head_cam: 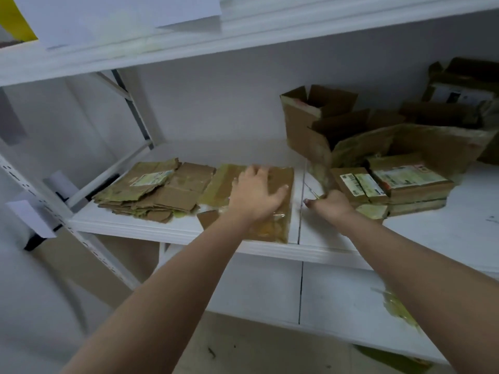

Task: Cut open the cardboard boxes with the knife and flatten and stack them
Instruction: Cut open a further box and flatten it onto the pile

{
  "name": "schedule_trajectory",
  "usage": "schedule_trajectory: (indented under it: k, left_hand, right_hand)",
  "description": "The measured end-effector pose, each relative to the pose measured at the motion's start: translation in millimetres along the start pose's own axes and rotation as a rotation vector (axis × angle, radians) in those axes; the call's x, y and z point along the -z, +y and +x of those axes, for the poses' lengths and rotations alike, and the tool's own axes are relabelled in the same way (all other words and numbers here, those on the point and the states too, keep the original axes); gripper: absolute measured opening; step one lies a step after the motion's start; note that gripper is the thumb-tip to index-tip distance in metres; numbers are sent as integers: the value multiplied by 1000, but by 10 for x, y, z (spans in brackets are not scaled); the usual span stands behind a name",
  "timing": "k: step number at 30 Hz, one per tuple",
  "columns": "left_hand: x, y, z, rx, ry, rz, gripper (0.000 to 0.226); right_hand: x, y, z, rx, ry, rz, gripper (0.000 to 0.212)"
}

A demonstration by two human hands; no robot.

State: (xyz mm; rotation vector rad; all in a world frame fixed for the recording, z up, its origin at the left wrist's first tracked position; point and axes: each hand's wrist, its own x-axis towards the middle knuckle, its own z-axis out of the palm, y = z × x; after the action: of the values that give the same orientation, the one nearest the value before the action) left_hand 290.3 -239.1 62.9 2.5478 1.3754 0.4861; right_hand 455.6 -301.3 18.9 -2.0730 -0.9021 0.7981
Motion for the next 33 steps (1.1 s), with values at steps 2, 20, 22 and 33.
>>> schedule_trajectory:
  k: [2, 20, 22, 33]
  left_hand:
    - [-192, 131, 70, 65, -205, 164, 84]
    - [-190, -135, 13, 91, -233, -13, 84]
    - [-198, -148, 20, 93, -227, -13, 84]
    - [-214, -151, 24, 94, -231, 18, 85]
  right_hand:
    - [28, 84, 75, -2, -50, 8, 40]
    - [-249, 264, 403, -3, -130, 327, 52]
    - [-289, 249, 436, -23, -119, 320, 45]
    - [-427, 240, 461, 101, -27, 341, 28]
